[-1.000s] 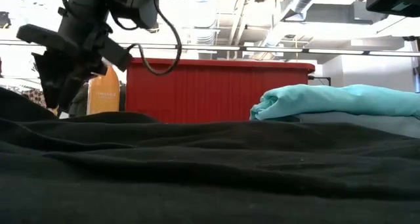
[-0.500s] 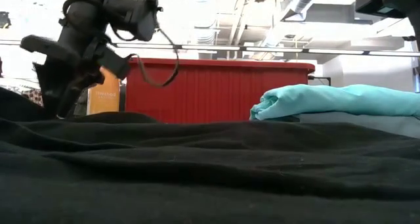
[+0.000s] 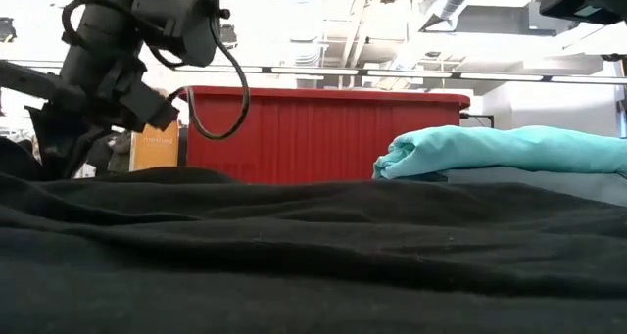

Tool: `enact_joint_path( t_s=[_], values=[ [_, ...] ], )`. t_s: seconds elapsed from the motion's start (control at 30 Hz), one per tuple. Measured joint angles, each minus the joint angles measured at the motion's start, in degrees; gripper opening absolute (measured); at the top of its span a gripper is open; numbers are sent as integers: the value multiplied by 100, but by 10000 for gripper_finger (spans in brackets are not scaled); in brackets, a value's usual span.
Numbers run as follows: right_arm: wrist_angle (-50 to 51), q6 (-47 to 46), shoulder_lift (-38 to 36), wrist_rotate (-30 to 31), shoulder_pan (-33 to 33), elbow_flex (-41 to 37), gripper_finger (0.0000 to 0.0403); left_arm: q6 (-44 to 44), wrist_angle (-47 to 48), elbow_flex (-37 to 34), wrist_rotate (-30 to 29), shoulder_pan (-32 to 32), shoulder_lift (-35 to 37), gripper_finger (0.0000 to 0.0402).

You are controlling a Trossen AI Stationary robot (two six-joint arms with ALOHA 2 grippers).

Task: Fold Laundry from Bin
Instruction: Fold the black shirt

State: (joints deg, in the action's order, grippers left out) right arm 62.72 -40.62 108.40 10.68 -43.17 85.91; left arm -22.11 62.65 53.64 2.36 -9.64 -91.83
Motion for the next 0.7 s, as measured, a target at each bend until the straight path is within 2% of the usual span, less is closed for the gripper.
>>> enact_joint_path(
  t_s=[0.2, 0.3, 0.47, 0.6, 0.7],
  values=[
    [35, 4, 0, -1, 65, 0, 171, -187, 898, 219, 260, -374, 29, 2],
    [34, 15, 0, -2, 100, 0, 171, -431, 1008, 219, 490, -636, 188, 0],
    [31, 72, 0, 103, 178, 0, 171, -1054, 930, 314, -364, -918, 694, 0],
    [72, 76, 0, 125, 260, 0, 171, -1300, 1001, 442, -425, -1053, 1244, 12],
    [93, 76, 0, 126, 295, 0, 171, -1310, 980, 439, -734, -1077, 1566, 32]
  ],
)
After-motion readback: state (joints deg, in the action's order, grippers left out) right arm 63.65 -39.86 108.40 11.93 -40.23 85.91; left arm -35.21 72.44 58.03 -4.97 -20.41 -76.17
